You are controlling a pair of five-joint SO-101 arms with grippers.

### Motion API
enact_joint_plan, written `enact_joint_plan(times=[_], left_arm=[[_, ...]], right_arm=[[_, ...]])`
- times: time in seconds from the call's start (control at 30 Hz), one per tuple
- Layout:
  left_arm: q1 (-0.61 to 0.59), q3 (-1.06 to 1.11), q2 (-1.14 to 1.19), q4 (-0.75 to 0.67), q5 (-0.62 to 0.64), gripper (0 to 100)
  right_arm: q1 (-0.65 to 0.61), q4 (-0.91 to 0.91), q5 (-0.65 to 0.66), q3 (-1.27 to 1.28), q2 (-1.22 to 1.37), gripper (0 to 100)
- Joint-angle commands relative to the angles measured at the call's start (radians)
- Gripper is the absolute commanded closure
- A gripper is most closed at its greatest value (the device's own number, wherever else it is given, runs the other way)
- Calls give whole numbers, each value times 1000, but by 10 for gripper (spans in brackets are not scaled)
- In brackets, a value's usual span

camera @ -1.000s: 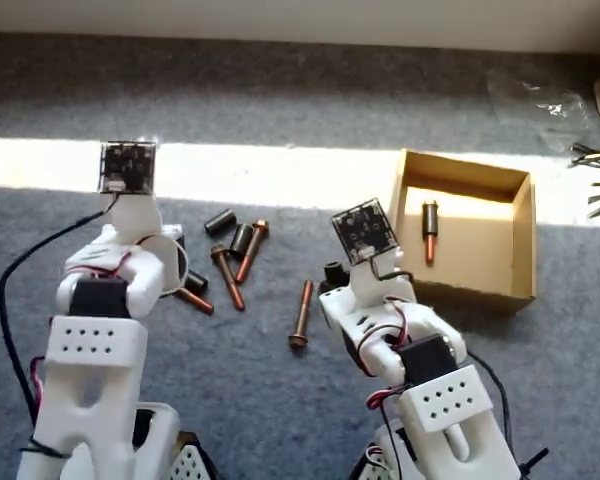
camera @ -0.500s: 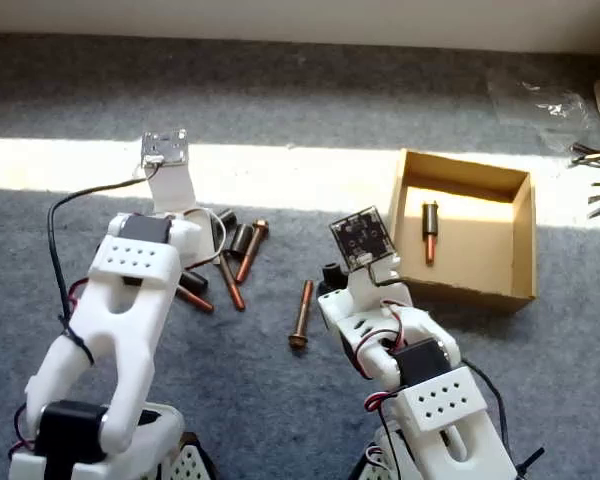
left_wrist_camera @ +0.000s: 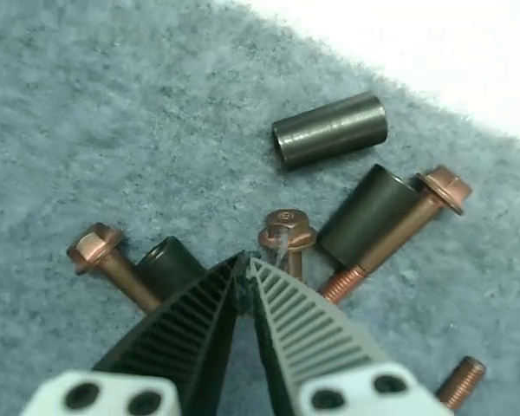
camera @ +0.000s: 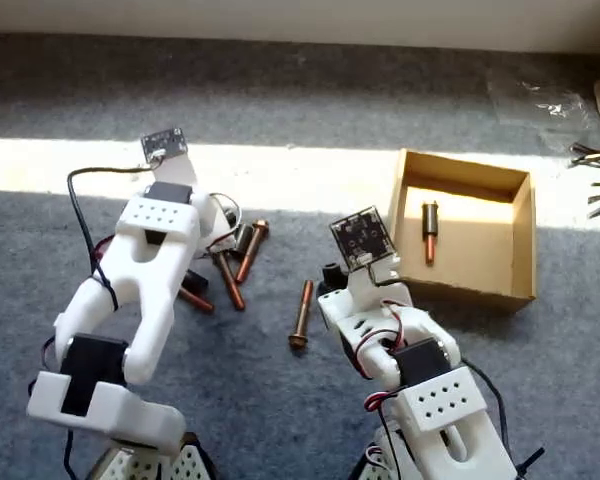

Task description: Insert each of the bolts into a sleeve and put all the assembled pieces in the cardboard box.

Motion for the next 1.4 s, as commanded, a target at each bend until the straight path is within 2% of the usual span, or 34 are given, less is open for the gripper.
enact_joint_plan(times=[0.0,0.37,0.57,0.77,1.37], left_arm=[[61,-67,16,35,15,995],[84,-59,27,31,18,988],[81,-44,28,29,18,861],[54,12,28,-40,14,860],[15,71,28,-109,9,860]], right_arm=[[10,-28,-3,-8,-21,995],[13,-30,-3,-8,-21,995],[13,-30,-3,-8,-21,995],[13,-30,-3,-8,-21,995],[15,-30,-3,-8,-21,995]])
